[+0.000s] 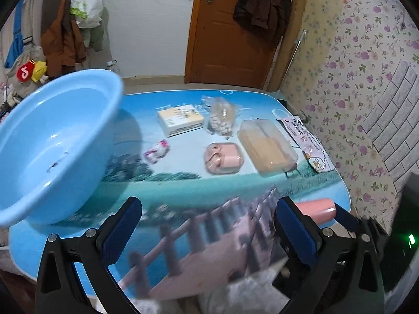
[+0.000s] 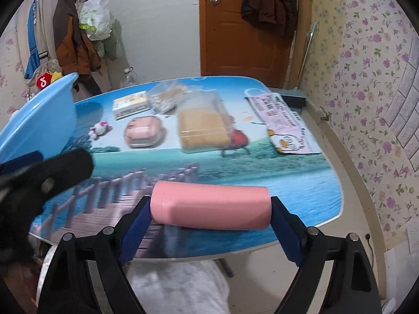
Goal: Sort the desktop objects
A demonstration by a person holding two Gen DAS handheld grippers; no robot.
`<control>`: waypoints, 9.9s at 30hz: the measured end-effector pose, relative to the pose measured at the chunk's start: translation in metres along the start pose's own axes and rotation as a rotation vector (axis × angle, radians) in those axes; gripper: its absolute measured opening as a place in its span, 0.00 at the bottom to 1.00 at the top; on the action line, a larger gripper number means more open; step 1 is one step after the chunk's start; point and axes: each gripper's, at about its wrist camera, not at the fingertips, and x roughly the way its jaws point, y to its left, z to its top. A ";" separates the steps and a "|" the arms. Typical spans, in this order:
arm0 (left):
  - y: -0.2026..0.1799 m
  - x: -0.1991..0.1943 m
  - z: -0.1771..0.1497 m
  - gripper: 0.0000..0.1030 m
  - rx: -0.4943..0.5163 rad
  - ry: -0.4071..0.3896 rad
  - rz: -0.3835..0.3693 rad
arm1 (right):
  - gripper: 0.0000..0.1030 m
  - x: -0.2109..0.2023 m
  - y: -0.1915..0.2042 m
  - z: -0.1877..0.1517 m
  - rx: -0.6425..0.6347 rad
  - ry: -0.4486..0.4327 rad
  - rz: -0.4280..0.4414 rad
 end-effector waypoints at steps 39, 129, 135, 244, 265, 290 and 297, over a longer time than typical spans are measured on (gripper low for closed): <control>-0.030 0.088 0.027 0.46 0.008 0.036 0.159 | 0.86 0.010 -0.045 0.003 0.038 -0.053 0.009; 0.178 -0.154 0.003 0.46 -0.237 -0.275 0.353 | 0.86 -0.095 0.186 0.093 -0.118 -0.310 0.261; 0.180 -0.156 0.003 0.46 -0.221 -0.267 0.346 | 0.86 -0.108 0.195 0.088 -0.185 -0.321 0.328; 0.198 -0.156 0.000 0.96 -0.036 -0.180 0.316 | 0.86 -0.047 0.255 0.085 -0.547 -0.047 0.404; 0.200 -0.152 -0.002 0.96 -0.047 -0.174 0.311 | 0.86 -0.036 0.258 0.092 -0.505 -0.063 0.404; 0.177 -0.147 -0.001 0.96 -0.019 -0.163 0.312 | 0.89 -0.047 0.223 0.089 -0.504 -0.117 0.332; 0.163 -0.145 0.004 0.97 -0.004 -0.163 0.310 | 0.89 -0.046 0.201 0.091 -0.451 -0.103 0.336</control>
